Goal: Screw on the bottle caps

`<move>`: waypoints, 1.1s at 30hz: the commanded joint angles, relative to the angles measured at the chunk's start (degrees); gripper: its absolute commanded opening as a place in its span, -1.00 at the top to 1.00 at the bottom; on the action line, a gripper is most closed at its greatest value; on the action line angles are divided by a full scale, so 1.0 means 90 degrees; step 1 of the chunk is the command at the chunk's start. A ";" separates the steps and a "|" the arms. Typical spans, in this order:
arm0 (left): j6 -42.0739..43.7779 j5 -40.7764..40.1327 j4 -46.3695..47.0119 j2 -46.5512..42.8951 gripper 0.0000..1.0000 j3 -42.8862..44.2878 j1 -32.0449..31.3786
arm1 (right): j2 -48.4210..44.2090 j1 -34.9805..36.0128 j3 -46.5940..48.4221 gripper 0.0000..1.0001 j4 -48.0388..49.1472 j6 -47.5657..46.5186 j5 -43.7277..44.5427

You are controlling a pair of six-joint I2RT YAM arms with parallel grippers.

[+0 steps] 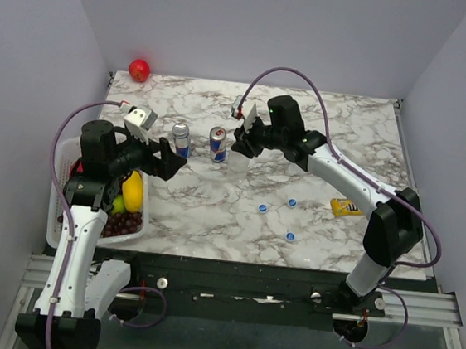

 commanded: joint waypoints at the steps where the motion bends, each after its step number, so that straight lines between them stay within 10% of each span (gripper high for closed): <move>1: 0.0261 0.0214 0.0011 0.0060 -0.97 0.0060 -0.0327 | 0.0094 0.0031 -0.0164 0.24 0.0197 -0.0238 0.0163; 9: 0.1236 -0.0225 0.0470 0.0070 -0.97 -0.0604 -0.1558 | -0.0540 0.0031 0.0566 0.80 -0.0904 -0.0512 -0.0129; 18: 0.1766 0.0056 0.1533 -0.0487 -0.97 -0.1307 -0.2300 | -0.1048 0.0031 0.3028 0.95 -0.4342 -0.0679 -0.1185; 33: 0.0710 -0.0645 0.3263 0.0684 -0.97 -0.1230 -0.3531 | -0.1293 0.0041 0.3302 0.99 -0.3808 0.0502 -0.2415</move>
